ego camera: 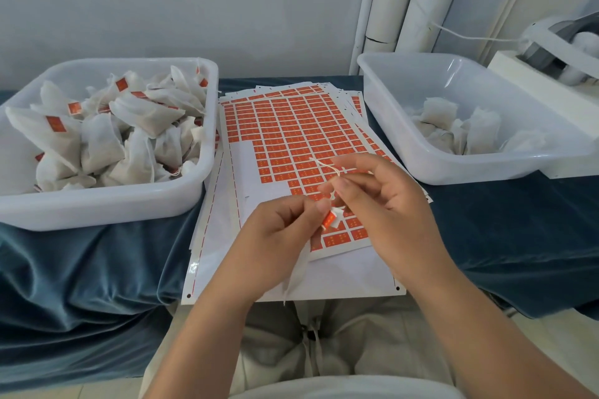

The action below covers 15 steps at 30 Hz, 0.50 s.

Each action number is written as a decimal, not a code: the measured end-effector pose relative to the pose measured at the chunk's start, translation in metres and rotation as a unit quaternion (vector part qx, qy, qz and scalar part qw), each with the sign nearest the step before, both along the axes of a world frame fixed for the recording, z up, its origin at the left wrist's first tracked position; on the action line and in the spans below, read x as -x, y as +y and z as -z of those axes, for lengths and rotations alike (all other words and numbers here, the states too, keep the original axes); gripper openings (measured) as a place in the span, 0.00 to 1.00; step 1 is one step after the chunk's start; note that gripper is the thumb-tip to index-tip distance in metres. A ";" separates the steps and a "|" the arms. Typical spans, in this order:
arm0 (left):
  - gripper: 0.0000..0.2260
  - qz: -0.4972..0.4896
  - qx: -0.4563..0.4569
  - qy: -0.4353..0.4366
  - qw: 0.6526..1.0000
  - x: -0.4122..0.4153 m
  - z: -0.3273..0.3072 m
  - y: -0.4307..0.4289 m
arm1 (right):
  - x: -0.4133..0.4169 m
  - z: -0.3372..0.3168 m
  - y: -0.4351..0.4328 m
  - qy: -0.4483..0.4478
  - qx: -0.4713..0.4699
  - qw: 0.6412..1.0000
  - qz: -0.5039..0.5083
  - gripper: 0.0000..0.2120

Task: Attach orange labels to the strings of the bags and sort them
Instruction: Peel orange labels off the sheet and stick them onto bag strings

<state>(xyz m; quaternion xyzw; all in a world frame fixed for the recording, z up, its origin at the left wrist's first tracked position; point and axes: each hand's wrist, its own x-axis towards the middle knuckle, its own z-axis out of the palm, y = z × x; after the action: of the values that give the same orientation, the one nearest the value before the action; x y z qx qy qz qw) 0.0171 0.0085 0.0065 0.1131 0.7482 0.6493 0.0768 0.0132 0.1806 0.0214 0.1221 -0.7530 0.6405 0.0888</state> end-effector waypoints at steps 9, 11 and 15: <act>0.15 -0.177 0.036 0.154 0.971 0.001 0.010 0.009 | 0.009 0.004 -0.006 -0.138 -0.018 0.990 -0.017 0.26; 0.12 -0.181 0.021 0.165 0.969 0.001 0.010 0.008 | 0.006 0.008 -0.006 -0.113 -0.102 0.987 -0.053 0.20; 0.10 -0.165 -0.001 0.148 0.975 0.001 0.009 0.006 | 0.002 0.014 -0.006 -0.026 -0.142 0.987 -0.066 0.12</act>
<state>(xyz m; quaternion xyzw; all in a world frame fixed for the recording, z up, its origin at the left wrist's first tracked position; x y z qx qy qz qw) 0.0157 0.0145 -0.0028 0.0830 0.7587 0.6302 -0.1426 0.0117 0.1750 0.0074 0.1656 -0.8286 0.5347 0.0085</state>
